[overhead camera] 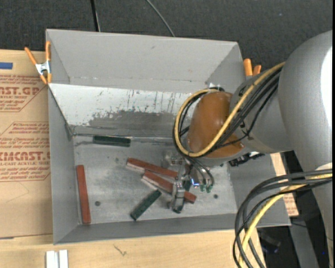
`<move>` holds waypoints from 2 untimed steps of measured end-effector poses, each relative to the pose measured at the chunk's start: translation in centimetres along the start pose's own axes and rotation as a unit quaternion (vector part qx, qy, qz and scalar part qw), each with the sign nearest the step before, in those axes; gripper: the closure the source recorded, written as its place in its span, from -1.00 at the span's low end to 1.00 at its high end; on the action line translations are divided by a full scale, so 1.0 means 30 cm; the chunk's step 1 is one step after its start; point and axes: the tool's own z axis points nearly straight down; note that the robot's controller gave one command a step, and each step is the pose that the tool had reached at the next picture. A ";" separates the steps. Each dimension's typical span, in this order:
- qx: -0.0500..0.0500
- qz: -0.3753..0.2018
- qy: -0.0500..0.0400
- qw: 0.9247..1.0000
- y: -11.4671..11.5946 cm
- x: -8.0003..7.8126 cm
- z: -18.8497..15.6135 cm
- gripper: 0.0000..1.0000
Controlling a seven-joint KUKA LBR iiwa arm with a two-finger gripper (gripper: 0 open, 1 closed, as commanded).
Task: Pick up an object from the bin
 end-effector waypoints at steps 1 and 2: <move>0.000 -0.056 0.000 0.998 0.023 0.072 0.001 1.00; 0.000 -0.056 0.001 0.998 0.024 0.073 0.001 1.00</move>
Offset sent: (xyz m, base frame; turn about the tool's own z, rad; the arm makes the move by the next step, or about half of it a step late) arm 0.0000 0.0000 0.0000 0.0000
